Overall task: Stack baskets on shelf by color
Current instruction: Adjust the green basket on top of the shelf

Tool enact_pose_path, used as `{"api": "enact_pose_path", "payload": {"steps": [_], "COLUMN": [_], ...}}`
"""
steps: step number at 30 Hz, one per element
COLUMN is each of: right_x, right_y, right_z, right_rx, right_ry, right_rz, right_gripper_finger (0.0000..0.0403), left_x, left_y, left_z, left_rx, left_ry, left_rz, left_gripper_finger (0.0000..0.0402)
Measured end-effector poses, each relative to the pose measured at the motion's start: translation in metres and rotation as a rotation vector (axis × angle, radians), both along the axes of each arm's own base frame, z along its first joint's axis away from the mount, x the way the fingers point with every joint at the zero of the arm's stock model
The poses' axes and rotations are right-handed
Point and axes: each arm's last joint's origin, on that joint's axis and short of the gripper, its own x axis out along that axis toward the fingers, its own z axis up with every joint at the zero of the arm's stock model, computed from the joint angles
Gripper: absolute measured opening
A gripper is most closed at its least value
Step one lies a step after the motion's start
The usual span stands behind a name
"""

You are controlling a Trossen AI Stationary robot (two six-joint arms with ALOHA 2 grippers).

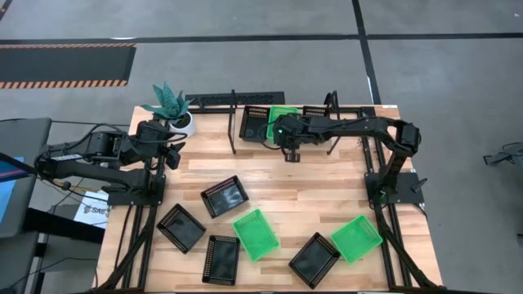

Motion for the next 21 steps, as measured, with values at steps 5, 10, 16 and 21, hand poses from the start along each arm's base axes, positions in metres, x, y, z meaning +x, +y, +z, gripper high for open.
{"api": "enact_pose_path", "payload": {"steps": [5, 10, 16, 21], "right_x": [-0.0017, -0.002, -0.0034, -0.0062], "right_y": [0.0002, 0.0002, 0.0006, 0.0024], "right_z": [-0.0007, -0.0007, -0.0013, -0.0021], "right_rx": [-0.008, -0.008, -0.003, 0.009], "right_ry": [0.02, 0.023, 0.038, 0.067], "right_rz": [-0.014, -0.017, -0.018, -0.023], "right_gripper_finger": [0.0073, 0.0059, 0.004, 0.0028], "left_x": [0.0, 0.0001, 0.0001, 0.0], "left_y": [0.0, 0.0, 0.0, 0.0], "left_z": [0.0, 0.0, 0.0, 0.0], "left_rx": [0.0, 0.0, 0.0, 0.0], "left_ry": [0.0, 0.0, 0.0, 0.0], "left_rz": [0.0, 0.0, 0.0, 0.0], "left_gripper_finger": [0.0236, 0.0236, 0.0236, 0.0236]}}
